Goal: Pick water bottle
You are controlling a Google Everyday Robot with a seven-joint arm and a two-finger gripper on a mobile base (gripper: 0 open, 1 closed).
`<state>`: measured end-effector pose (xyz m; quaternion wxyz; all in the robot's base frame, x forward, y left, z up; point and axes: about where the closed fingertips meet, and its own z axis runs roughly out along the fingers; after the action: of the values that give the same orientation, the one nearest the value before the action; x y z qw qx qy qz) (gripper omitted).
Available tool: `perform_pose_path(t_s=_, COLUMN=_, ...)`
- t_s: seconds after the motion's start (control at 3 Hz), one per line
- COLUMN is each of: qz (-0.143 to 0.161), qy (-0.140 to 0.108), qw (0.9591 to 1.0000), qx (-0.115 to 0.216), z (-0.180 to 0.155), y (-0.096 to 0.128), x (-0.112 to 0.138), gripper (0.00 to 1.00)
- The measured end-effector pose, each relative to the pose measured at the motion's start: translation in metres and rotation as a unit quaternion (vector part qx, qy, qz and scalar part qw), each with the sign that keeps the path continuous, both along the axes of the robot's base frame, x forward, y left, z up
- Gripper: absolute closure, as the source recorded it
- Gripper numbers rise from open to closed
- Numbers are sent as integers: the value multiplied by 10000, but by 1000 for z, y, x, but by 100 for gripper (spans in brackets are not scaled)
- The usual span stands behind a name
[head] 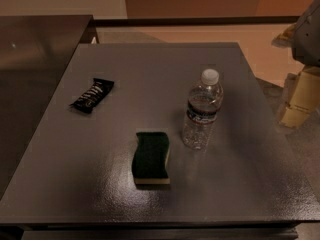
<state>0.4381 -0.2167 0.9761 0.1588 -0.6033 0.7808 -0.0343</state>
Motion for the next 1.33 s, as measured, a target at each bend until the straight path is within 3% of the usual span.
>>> perform_pose_path(t_s=0.67, qz=88, qy=-26, qw=9998, qx=152, z=1, y=6, x=2, gripper=0)
perform_pose_path(t_s=1.33, qz=554, qy=-58, qw=9952, qx=806, z=-11, y=56, x=6, gripper=0)
